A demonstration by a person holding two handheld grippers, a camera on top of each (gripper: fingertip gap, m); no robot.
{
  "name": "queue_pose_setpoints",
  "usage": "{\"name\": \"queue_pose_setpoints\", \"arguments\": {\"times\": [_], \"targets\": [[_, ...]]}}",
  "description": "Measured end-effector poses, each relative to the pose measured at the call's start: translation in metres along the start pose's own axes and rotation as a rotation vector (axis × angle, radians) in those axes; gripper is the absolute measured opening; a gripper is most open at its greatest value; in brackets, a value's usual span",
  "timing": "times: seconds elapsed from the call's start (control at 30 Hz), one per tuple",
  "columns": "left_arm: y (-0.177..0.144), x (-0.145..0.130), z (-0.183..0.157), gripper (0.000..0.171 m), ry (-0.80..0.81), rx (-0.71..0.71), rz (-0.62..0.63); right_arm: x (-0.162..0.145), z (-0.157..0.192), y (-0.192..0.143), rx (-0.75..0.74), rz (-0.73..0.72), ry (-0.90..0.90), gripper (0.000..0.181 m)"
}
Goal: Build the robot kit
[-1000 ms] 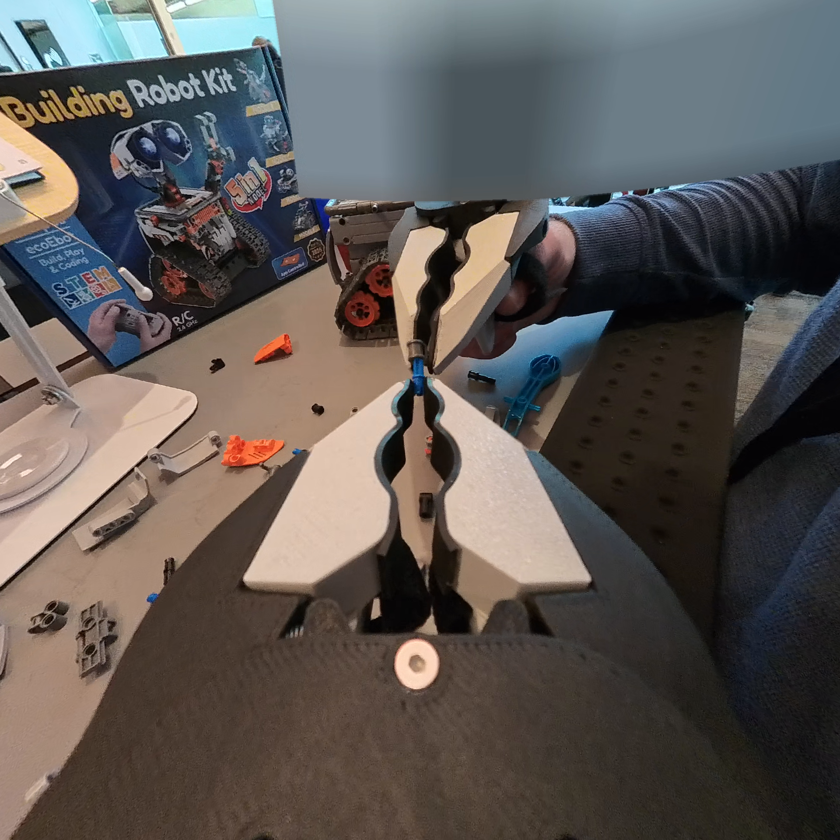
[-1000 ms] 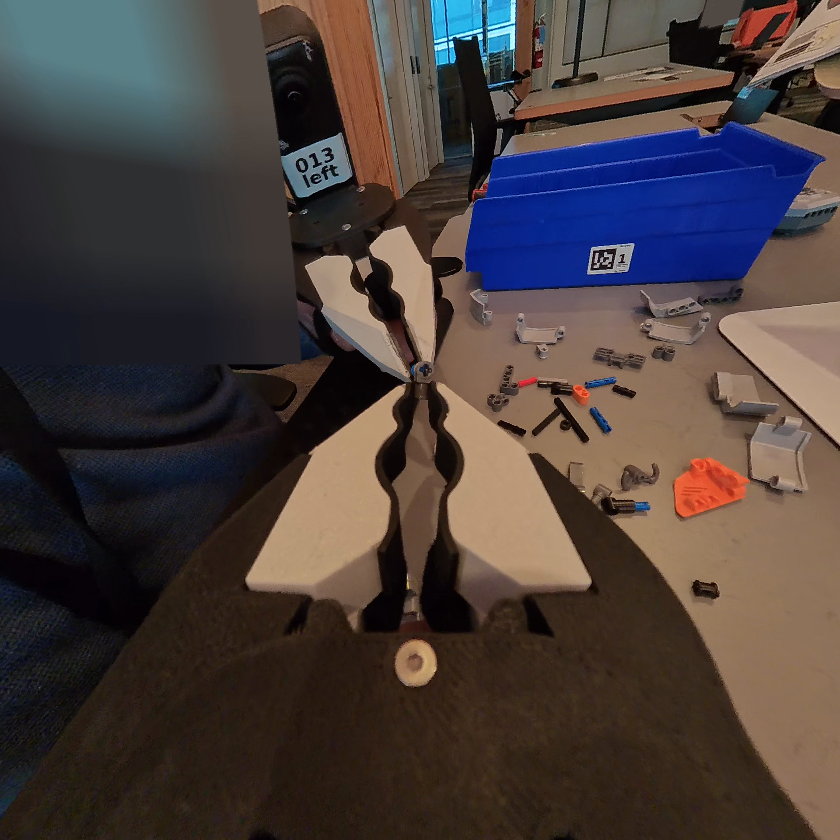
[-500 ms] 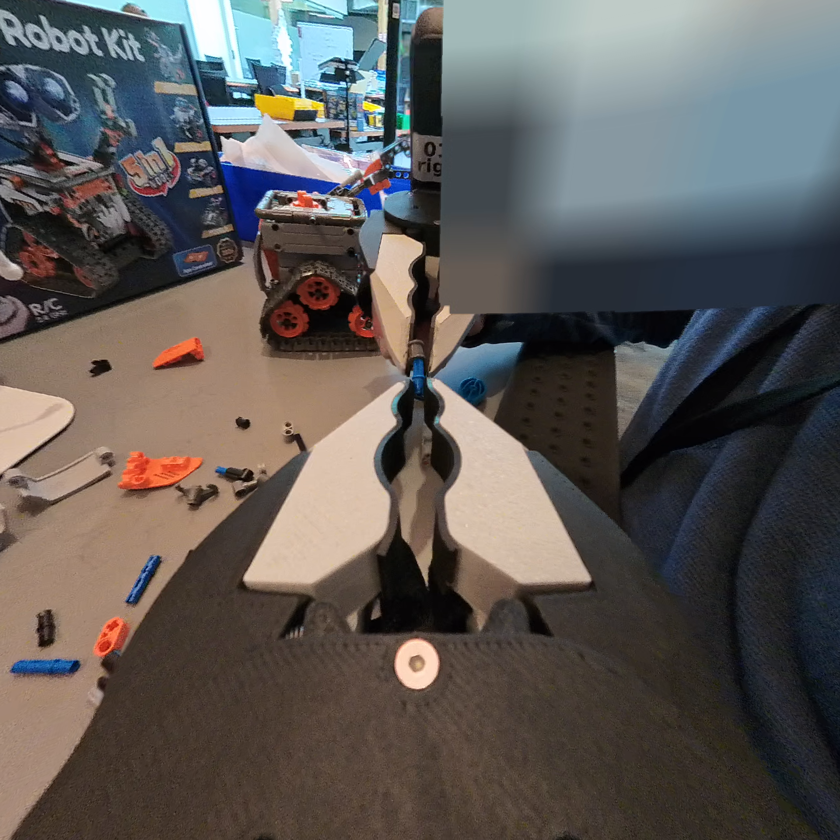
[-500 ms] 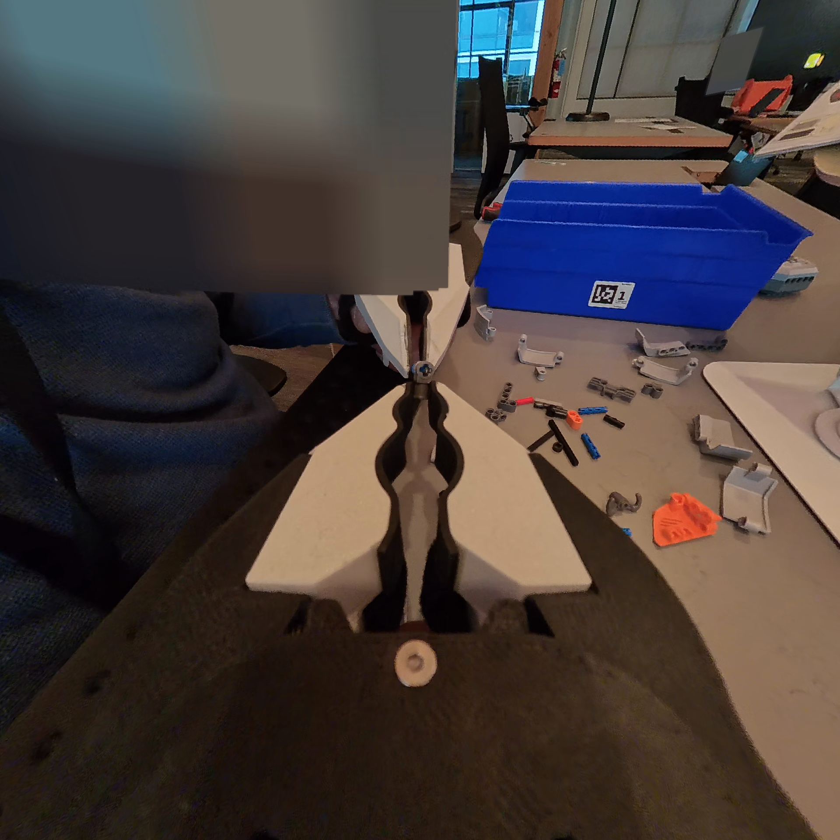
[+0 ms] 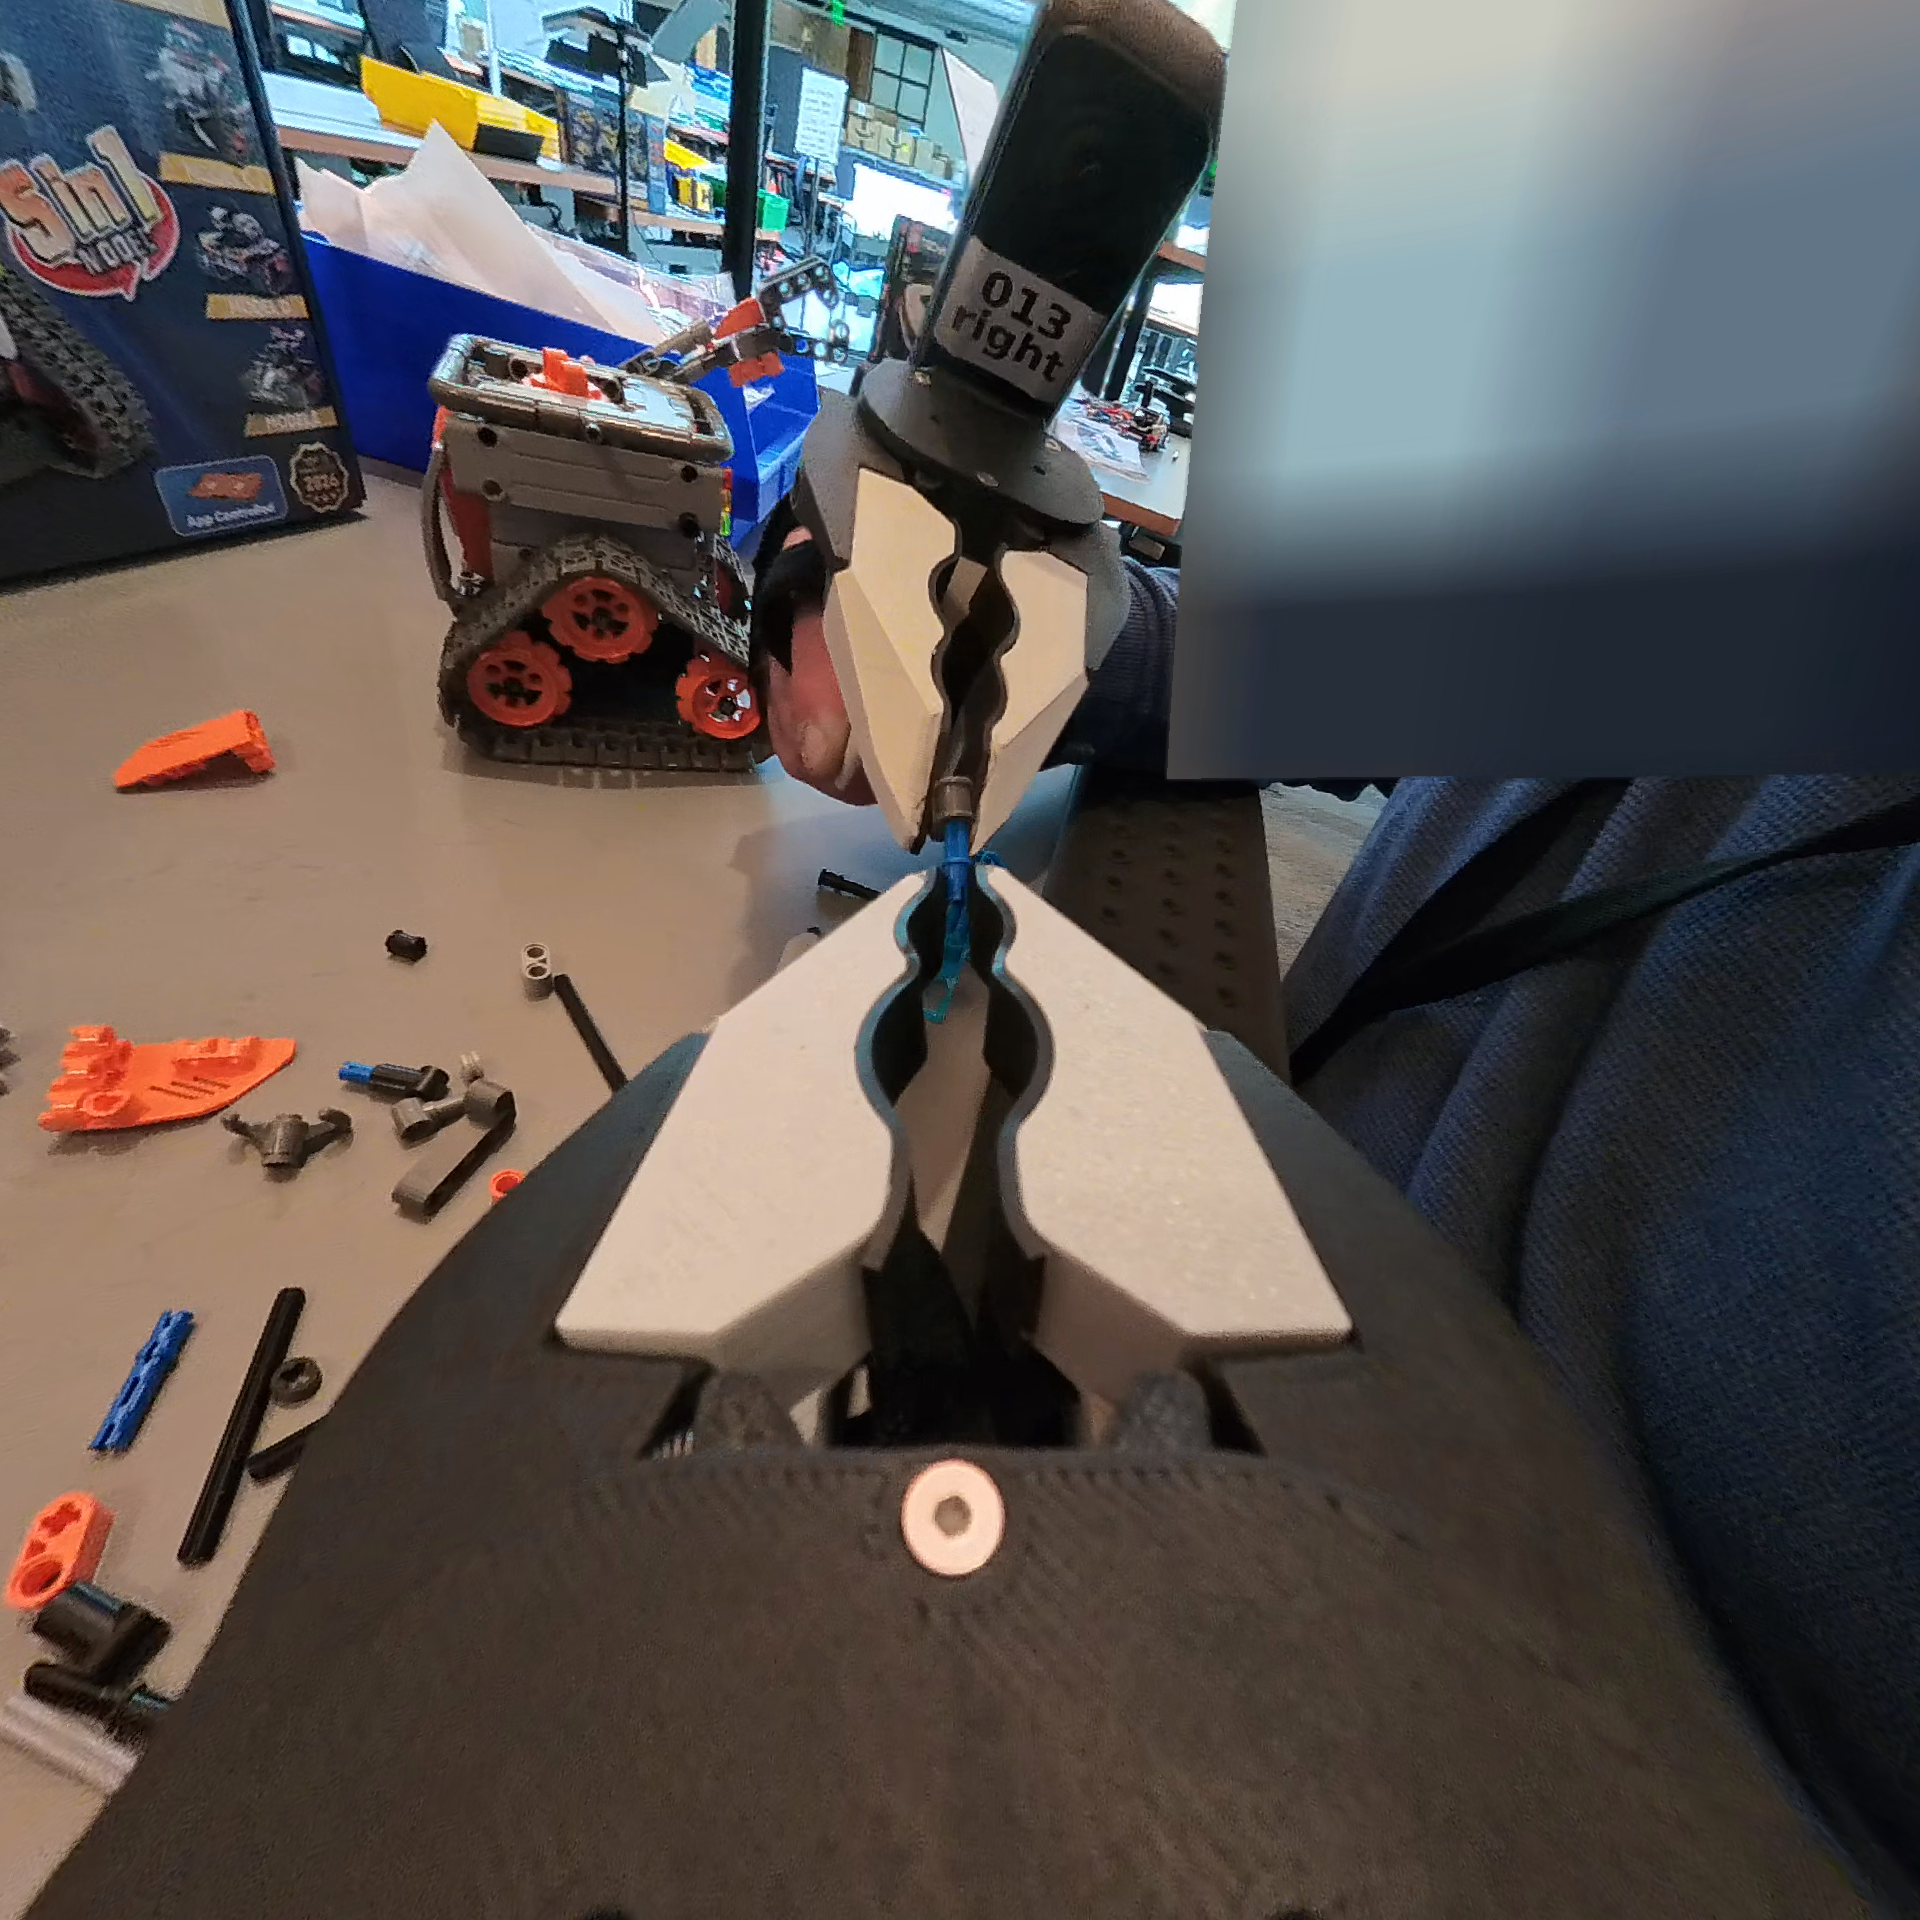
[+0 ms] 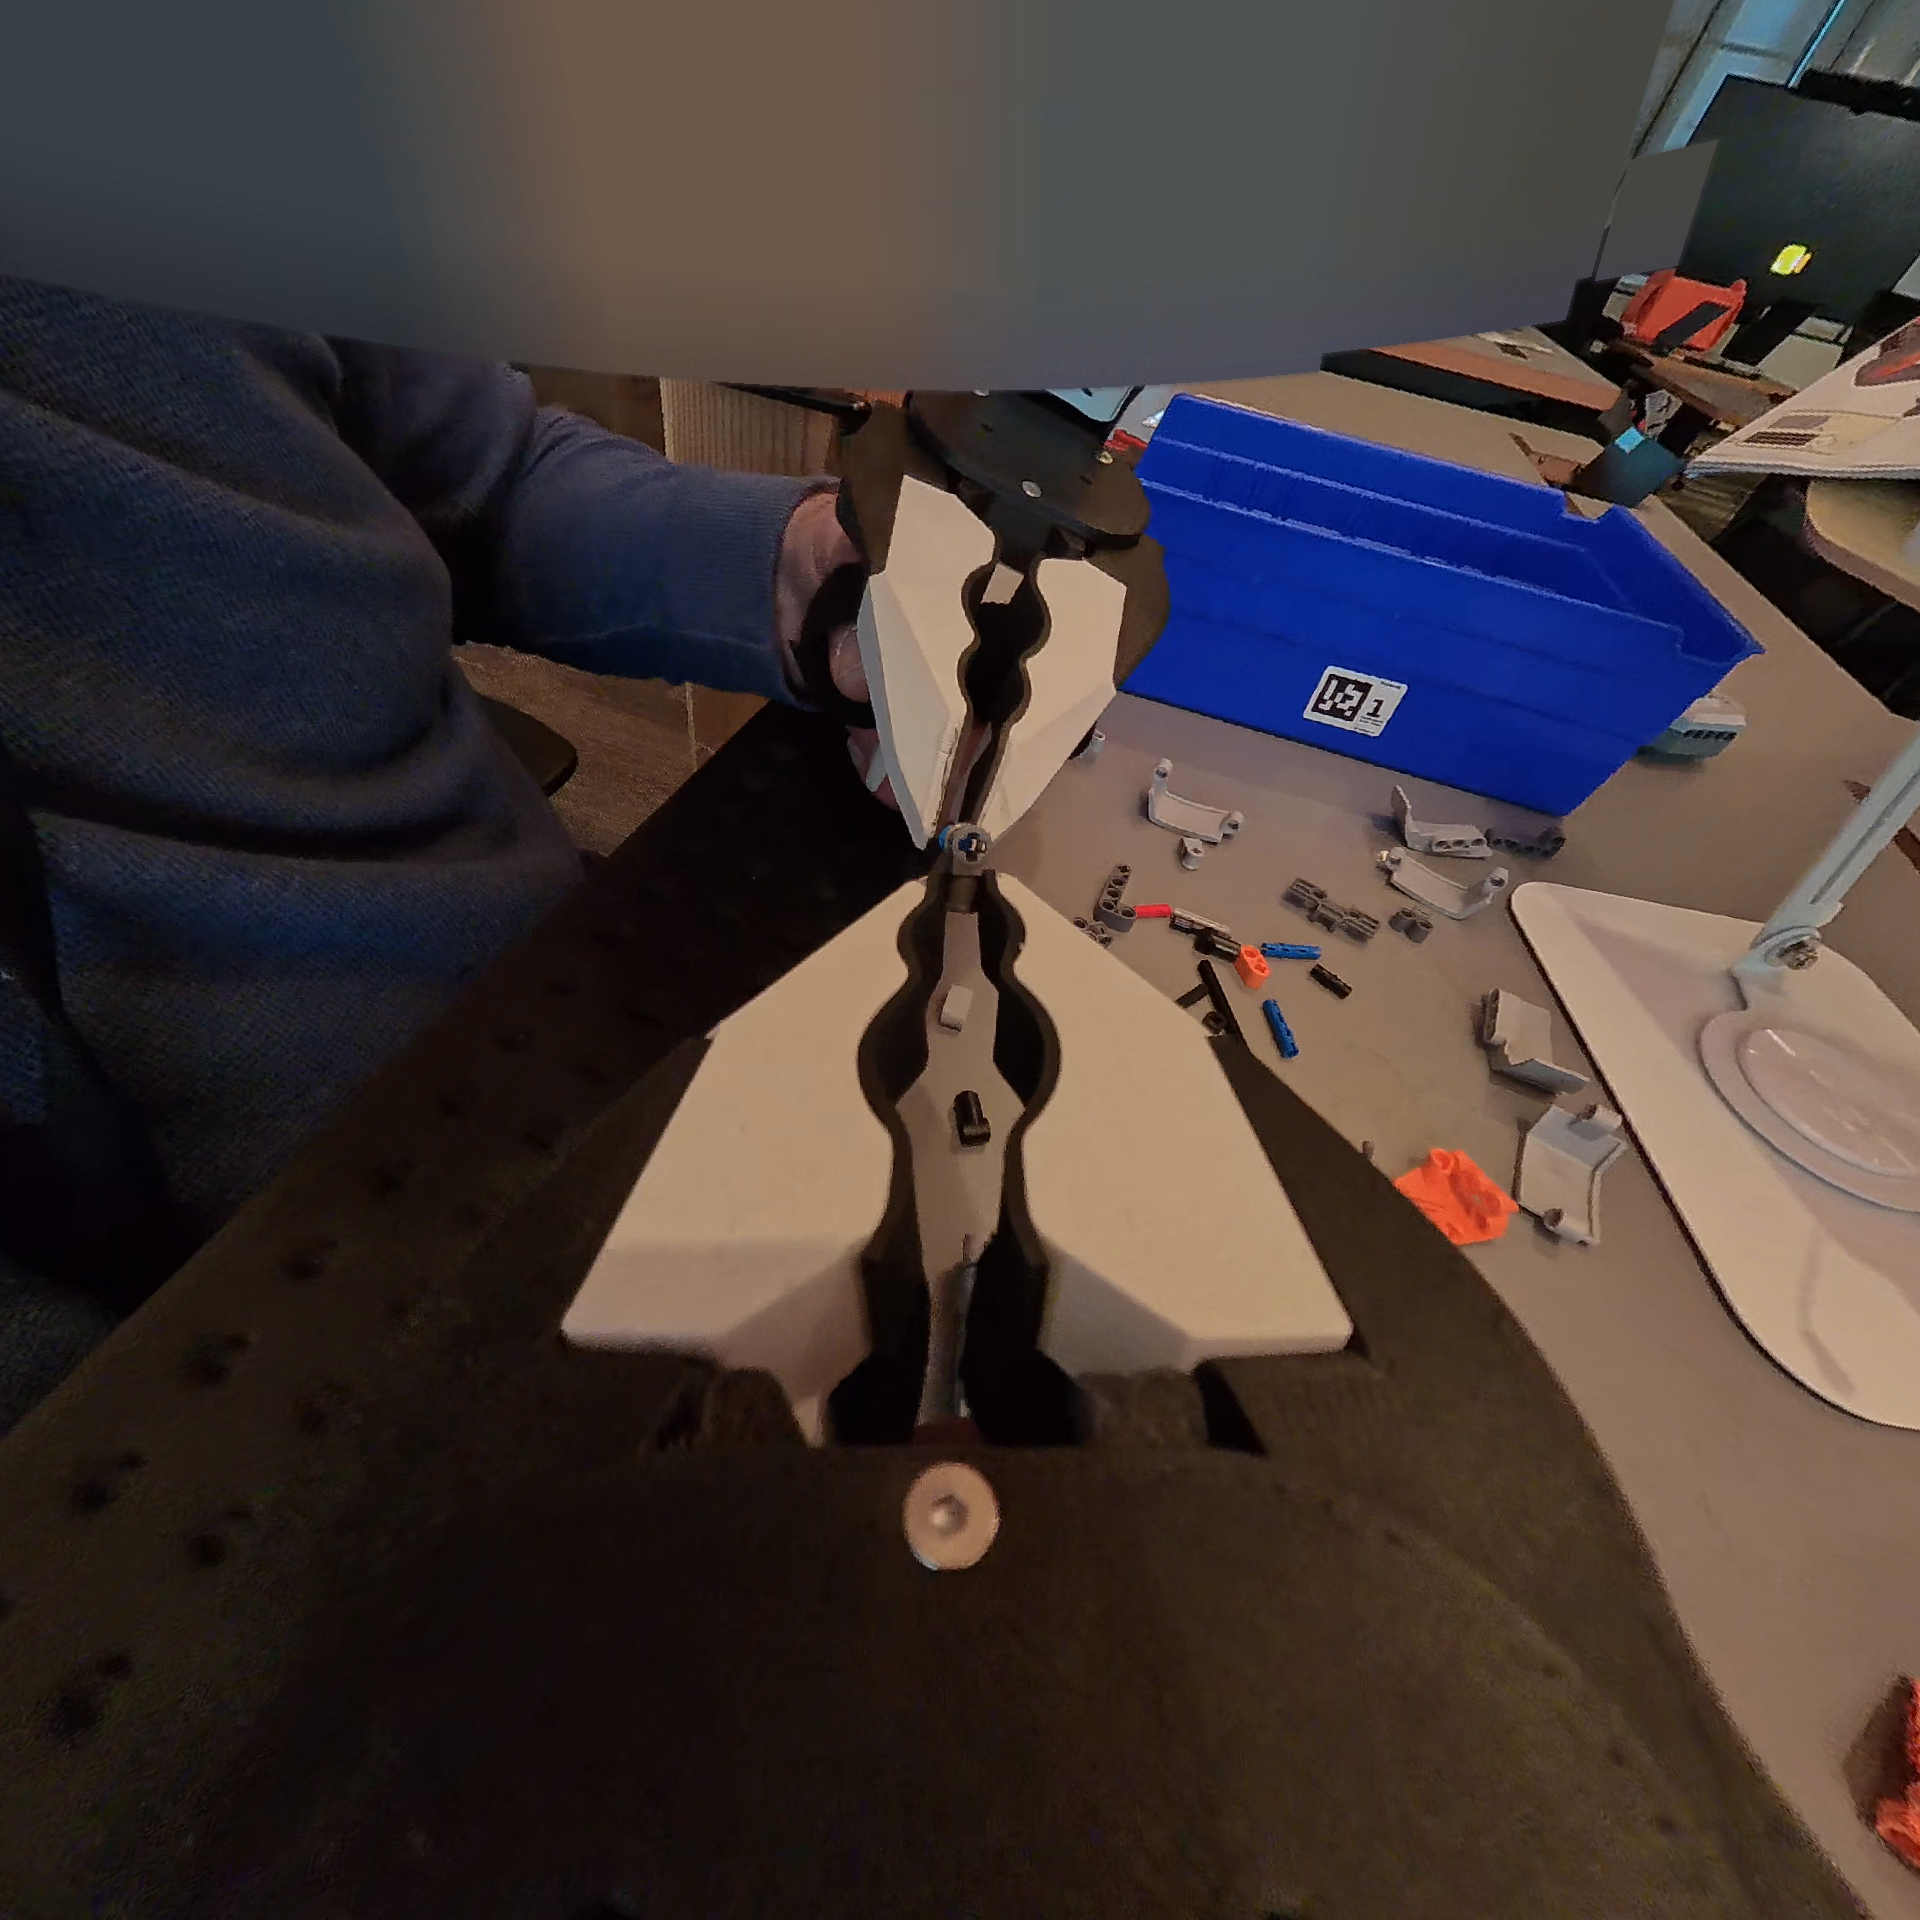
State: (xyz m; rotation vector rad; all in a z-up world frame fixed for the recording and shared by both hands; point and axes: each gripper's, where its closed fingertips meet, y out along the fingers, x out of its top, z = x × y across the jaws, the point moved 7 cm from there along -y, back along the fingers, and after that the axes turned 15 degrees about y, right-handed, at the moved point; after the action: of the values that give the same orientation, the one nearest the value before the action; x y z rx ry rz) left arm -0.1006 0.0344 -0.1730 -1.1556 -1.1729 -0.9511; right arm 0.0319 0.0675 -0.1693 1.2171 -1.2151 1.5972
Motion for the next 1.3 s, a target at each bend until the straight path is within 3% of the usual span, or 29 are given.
{"name": "queue_pose_setpoints", "arguments": {"times": [0.43,0.83,1.3], "targets": [[0.002,-0.001,0.004,0.002,-0.078,-0.100,-0.016,-0.001,0.003,0.001,-0.037,0.027,-0.103,0.004],[0.010,-0.009,0.006,0.001,-0.021,-0.045,0.122,-0.008,0.001,0.003,-0.139,0.210,-0.199,0.003],[0.015,-0.016,0.004,0.001,0.012,-0.018,0.195,-0.014,0.001,0.008,-0.174,0.298,-0.229,0.003]]}}
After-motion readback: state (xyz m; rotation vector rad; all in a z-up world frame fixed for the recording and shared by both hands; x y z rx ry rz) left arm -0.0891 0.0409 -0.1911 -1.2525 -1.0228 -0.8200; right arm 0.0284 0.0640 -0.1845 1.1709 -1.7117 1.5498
